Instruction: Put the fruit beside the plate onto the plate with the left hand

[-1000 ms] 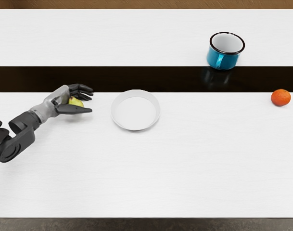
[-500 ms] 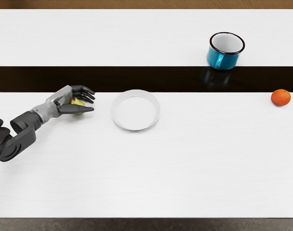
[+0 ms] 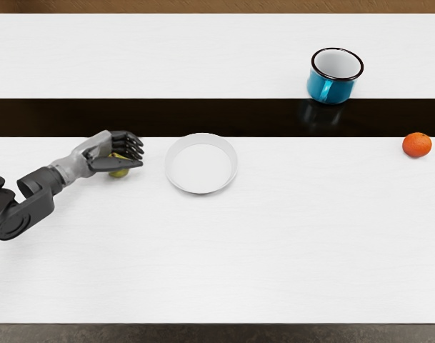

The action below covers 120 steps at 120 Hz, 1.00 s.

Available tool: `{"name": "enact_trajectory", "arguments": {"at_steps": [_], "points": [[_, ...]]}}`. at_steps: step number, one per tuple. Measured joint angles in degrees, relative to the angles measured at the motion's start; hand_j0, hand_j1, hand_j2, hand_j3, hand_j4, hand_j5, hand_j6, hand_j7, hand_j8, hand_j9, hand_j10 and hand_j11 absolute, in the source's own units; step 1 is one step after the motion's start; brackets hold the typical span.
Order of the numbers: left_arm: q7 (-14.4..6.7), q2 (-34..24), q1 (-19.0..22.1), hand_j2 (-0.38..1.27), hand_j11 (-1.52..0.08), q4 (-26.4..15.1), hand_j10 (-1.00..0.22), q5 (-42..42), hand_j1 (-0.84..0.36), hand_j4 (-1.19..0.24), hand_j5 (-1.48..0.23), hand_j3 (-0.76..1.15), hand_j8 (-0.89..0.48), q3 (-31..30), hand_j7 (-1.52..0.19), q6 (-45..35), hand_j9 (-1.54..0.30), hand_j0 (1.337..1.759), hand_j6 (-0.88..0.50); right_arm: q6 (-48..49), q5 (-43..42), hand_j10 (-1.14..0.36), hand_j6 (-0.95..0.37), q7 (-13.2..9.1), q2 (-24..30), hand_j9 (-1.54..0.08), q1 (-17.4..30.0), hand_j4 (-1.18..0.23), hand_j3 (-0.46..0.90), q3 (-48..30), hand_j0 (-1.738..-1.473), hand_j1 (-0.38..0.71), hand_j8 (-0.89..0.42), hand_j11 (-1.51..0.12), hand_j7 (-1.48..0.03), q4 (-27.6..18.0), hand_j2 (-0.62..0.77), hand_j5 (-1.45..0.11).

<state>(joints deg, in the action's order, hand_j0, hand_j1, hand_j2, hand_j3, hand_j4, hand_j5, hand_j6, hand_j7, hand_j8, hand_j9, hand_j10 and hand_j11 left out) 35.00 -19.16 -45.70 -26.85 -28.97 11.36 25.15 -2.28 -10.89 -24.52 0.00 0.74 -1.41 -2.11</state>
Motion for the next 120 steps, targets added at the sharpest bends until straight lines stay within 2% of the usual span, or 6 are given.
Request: {"name": "enact_trajectory", "arguments": {"at_steps": [39,57,64,72,100,120], "points": [[0.03,-0.78,0.17,0.09,-1.03,0.00,-0.75,0.03,-0.46,-0.78,-0.99,0.00,-0.78,0.12,-0.98,2.25,-0.98,1.650,-0.78,0.00,0.00,0.00,0.00,0.00,0.00,0.00,-0.03,0.00,0.00,0.00,-1.658,-0.35,0.00,0.00,0.00,0.00,0.00,0.00],[0.04,-0.80,-1.43,0.32,-1.11,0.07,-0.75,-0.14,-0.47,-0.81,-1.07,0.00,-0.82,-1.20,-1.07,4.37,-1.07,1.648,-0.81,0.00,0.00,0.00,0.00,0.00,0.00,0.00,-0.03,0.00,0.00,0.01,-1.658,-0.35,0.00,0.00,0.00,0.00,0.00,0.00],[0.03,-1.48,-1.58,0.33,-1.14,0.05,-0.69,-0.30,-0.38,-0.81,-1.11,0.00,-0.80,-2.34,-1.11,5.29,-1.11,1.645,-0.81,0.00,0.00,0.00,0.00,0.00,0.00,0.00,-0.03,0.00,0.00,0.00,-1.658,-0.35,0.00,0.00,0.00,0.00,0.00,0.00],[0.01,-2.02,-2.00,0.31,-1.15,0.01,-0.61,-0.70,-0.41,-0.82,-1.13,0.00,-0.77,-3.37,-1.13,6.94,-1.13,1.647,-0.82,-0.01,-0.01,0.00,0.00,0.00,0.00,0.00,-0.04,0.00,0.00,0.02,-1.658,-0.35,0.00,0.00,0.00,0.00,0.00,0.00],[0.01,-2.10,-3.39,0.12,-1.15,0.07,-0.61,-0.49,-0.43,-0.86,-1.13,0.00,-0.83,-6.16,-1.13,9.22,-1.12,1.650,-0.86,0.00,-0.01,0.00,0.00,0.00,0.00,0.00,-0.04,0.00,0.00,0.04,-1.658,-0.35,0.00,0.00,0.00,0.00,0.00,0.00],[0.03,-2.03,-4.50,0.12,-1.17,0.04,-0.61,-0.72,-0.48,-0.85,-1.15,0.00,-0.83,-6.76,-1.15,9.61,-1.15,1.649,-0.85,0.00,-0.01,0.00,0.00,0.00,0.00,0.00,-0.04,0.00,0.00,0.01,-1.658,-0.35,0.00,0.00,0.00,0.00,0.00,0.00]]}}
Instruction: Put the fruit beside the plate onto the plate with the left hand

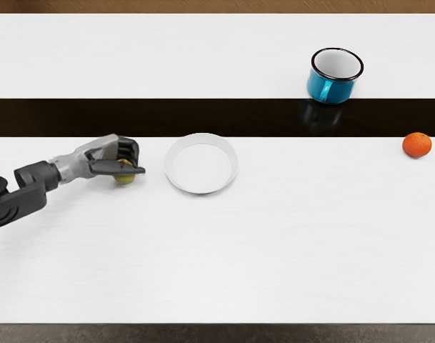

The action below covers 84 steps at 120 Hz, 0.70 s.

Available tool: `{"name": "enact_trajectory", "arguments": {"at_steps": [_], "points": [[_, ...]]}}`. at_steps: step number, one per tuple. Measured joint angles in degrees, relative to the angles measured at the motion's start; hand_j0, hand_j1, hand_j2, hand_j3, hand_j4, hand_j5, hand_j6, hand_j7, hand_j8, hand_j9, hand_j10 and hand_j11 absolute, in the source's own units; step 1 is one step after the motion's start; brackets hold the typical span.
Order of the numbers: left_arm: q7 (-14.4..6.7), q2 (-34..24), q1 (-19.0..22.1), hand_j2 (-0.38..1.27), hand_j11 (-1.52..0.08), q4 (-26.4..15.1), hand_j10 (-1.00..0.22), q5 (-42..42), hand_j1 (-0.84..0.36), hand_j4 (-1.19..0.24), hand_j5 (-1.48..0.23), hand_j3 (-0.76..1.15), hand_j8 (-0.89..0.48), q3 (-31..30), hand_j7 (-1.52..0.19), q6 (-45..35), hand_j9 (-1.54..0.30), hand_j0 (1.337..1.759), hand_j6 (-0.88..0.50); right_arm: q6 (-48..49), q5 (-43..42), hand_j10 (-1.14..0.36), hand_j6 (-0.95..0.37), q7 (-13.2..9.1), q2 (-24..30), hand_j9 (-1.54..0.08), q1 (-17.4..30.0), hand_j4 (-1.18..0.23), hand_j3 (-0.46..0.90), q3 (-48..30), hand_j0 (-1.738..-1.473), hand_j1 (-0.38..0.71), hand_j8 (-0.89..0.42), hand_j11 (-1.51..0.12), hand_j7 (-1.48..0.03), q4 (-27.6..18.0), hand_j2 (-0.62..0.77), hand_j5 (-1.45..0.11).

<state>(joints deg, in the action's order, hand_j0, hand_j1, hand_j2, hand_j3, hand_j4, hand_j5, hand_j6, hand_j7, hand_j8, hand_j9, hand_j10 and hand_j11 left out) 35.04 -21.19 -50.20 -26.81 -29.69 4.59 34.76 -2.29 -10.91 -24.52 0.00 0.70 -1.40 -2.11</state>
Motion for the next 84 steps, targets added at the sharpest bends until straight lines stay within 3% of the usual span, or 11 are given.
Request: {"name": "enact_trajectory", "arguments": {"at_steps": [60,84], "points": [[0.03,2.51,-5.33,0.25,-1.19,0.01,-0.61,1.10,-0.62,-0.87,-1.13,0.00,-0.85,0.55,-1.13,0.25,-1.17,1.648,-0.87,-0.01,0.01,0.00,0.00,0.00,0.00,0.00,0.00,0.00,0.00,0.04,-1.658,-0.35,0.00,0.00,0.00,0.00,0.00,0.00],[0.06,5.45,-6.76,0.48,-1.18,0.42,-0.64,1.13,-0.67,-0.88,-1.11,0.00,-0.88,0.58,-1.12,0.24,-1.15,1.655,-0.88,0.00,0.01,0.00,0.00,0.00,0.00,0.00,-0.05,0.00,0.00,0.07,-1.658,-0.35,0.00,0.00,0.00,0.00,0.00,0.00]]}}
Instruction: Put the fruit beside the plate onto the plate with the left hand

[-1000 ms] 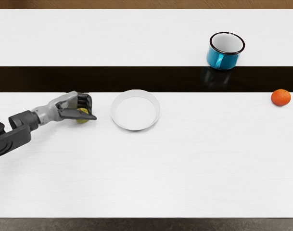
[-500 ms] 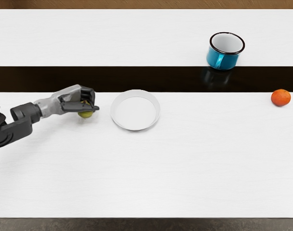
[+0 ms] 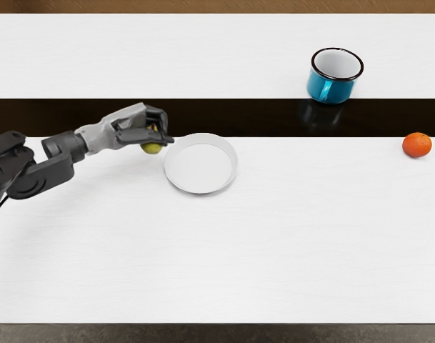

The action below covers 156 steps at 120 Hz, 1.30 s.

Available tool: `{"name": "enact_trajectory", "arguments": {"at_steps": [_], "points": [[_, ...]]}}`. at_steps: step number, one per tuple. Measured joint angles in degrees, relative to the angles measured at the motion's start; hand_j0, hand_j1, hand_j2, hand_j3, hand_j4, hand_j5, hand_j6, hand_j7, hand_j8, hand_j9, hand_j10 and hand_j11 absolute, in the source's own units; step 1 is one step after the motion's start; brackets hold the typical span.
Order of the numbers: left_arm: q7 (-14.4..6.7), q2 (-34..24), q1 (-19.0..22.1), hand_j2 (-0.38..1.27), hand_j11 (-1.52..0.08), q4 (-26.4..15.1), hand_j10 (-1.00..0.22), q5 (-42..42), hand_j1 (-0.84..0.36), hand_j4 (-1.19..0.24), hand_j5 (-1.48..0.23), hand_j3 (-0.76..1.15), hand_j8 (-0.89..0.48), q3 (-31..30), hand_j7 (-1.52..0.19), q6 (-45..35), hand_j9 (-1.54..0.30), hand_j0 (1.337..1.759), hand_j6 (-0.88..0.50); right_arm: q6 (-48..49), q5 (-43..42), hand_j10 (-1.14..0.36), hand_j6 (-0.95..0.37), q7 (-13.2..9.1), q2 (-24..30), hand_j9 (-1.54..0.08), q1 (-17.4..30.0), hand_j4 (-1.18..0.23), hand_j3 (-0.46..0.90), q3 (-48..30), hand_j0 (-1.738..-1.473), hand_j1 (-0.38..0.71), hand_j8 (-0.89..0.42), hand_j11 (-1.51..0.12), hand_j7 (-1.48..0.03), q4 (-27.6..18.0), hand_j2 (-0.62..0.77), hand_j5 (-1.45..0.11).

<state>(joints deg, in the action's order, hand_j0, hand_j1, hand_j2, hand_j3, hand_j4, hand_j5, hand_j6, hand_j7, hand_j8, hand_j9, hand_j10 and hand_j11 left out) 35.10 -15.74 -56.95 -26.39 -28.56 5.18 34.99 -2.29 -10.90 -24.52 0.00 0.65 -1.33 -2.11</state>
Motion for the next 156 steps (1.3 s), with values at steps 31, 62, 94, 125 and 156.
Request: {"name": "enact_trajectory", "arguments": {"at_steps": [31,62,94,125,156], "points": [[-0.02,3.17,-0.83,0.27,-1.18,0.23,-0.64,-0.16,-0.59,-0.87,-1.14,0.00,-0.84,-0.10,-1.14,-0.03,-1.15,1.655,-0.87,-0.01,0.00,0.00,0.00,0.00,0.00,0.00,0.01,0.00,0.00,0.01,-1.658,-0.35,0.00,0.00,0.00,0.06,0.00,0.00],[-0.08,8.29,-1.64,0.21,-1.16,2.91,-0.68,-0.16,-0.59,-0.87,-1.13,0.00,-0.87,-0.14,-1.13,-0.07,-1.14,1.655,-0.87,0.00,0.00,0.00,0.00,0.00,0.00,0.00,0.02,0.00,0.00,0.13,-1.658,-0.35,0.00,0.00,0.00,0.08,0.00,0.00],[-0.08,11.07,-2.28,0.18,-1.15,5.46,-0.69,-0.43,-0.58,-0.87,-1.13,0.00,-0.88,-0.28,-1.13,-0.07,-1.14,1.655,-0.87,-0.02,0.00,0.00,0.00,0.00,0.00,0.00,0.01,0.00,0.00,0.26,-1.658,-0.35,0.00,0.00,0.00,0.09,0.00,0.00],[-0.09,12.40,-2.81,0.18,-1.15,7.68,-0.69,-0.74,-0.58,-0.87,-1.13,0.00,-0.88,-0.32,-1.13,-0.05,-1.14,1.654,-0.87,-0.03,0.00,0.00,0.00,0.00,0.00,0.00,0.00,0.00,0.00,0.35,-1.658,-0.35,0.00,0.00,0.00,0.09,0.00,0.00],[-0.10,13.36,-3.16,0.18,-1.06,8.27,-0.69,-0.80,-0.55,-0.81,-1.05,0.00,-0.82,-0.58,-1.05,-0.12,-1.05,1.656,-0.81,-0.07,0.00,0.00,0.00,0.00,0.00,0.00,0.00,0.00,0.00,0.36,-1.658,-0.35,0.00,0.00,0.00,0.09,0.00,0.00]]}}
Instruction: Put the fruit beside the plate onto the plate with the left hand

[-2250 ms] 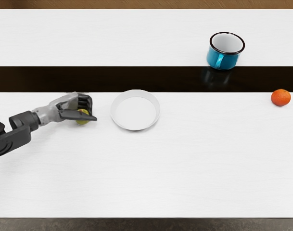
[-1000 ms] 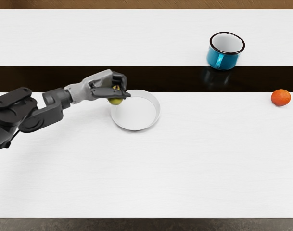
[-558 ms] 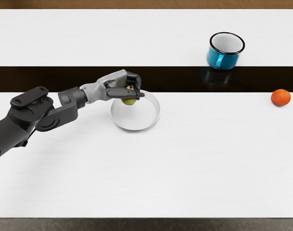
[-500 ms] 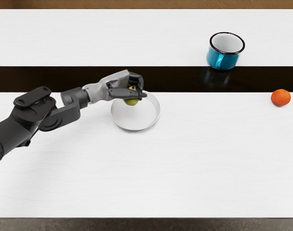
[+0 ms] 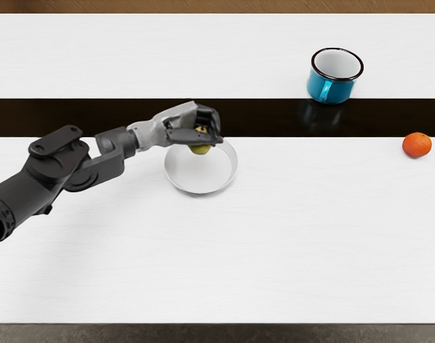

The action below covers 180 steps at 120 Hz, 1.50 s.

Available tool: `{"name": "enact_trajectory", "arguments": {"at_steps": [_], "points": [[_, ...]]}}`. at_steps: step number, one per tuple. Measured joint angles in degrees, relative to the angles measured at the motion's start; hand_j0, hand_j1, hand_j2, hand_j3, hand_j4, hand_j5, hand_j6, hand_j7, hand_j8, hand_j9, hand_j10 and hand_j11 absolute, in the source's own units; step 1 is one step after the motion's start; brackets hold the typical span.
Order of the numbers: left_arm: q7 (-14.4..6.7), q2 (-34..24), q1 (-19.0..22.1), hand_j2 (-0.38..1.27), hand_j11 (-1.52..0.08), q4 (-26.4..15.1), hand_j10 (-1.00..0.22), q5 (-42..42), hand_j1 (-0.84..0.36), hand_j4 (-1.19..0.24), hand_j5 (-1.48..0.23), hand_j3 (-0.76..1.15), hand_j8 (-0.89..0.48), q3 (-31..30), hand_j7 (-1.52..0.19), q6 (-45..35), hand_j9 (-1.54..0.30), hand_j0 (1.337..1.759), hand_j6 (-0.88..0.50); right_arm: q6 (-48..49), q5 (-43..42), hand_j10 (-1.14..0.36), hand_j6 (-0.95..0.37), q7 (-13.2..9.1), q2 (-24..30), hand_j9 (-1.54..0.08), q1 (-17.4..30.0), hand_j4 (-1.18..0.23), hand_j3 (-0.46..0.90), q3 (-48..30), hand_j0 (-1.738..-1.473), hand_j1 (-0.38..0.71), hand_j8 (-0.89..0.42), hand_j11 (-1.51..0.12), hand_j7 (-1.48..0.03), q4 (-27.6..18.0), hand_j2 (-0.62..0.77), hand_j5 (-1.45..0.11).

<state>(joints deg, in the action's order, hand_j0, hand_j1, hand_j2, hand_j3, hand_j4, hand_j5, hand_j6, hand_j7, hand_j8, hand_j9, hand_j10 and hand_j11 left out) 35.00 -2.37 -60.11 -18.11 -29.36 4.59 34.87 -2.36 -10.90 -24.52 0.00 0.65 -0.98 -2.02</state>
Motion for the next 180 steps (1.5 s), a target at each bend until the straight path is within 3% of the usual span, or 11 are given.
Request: {"name": "enact_trajectory", "arguments": {"at_steps": [31,96,141,180], "points": [[0.00,0.00,0.00,0.20,-0.90,0.03,-0.67,0.54,-0.52,-0.70,-0.90,0.00,-0.70,0.16,-0.90,0.10,-0.91,1.658,-0.70,-0.01,0.00,0.00,0.00,0.00,0.00,0.00,0.02,0.00,0.00,0.06,-1.658,-0.35,0.00,0.00,0.00,0.00,0.00,0.00],[0.00,0.35,0.09,0.12,-0.70,0.23,-0.54,0.60,-0.29,-0.54,-0.70,0.00,-0.54,0.64,-0.70,-1.26,-0.70,1.658,-0.54,-0.01,0.00,0.00,0.00,0.00,0.00,0.00,0.05,0.00,0.00,0.09,-1.658,-0.35,0.00,0.00,0.00,0.00,0.00,0.00],[0.00,-1.29,-2.09,0.06,-0.34,0.53,-0.27,5.19,0.03,-0.27,-0.34,0.00,-0.27,0.85,-0.34,-0.25,-0.34,1.658,-0.27,-0.01,0.00,0.00,0.00,0.00,0.00,0.00,0.03,0.00,0.00,0.05,-1.658,-0.35,0.00,0.00,0.00,0.00,0.00,0.00],[0.00,-6.76,-3.69,0.03,-0.20,-0.95,-0.16,6.03,0.16,-0.16,-0.20,0.00,-0.16,-2.86,-0.20,0.10,-0.20,1.658,-0.16,-0.01,0.00,0.00,0.00,0.00,0.00,0.00,-0.02,0.00,0.00,0.09,-1.658,-0.35,0.00,0.00,0.00,0.00,0.00,0.00]]}}
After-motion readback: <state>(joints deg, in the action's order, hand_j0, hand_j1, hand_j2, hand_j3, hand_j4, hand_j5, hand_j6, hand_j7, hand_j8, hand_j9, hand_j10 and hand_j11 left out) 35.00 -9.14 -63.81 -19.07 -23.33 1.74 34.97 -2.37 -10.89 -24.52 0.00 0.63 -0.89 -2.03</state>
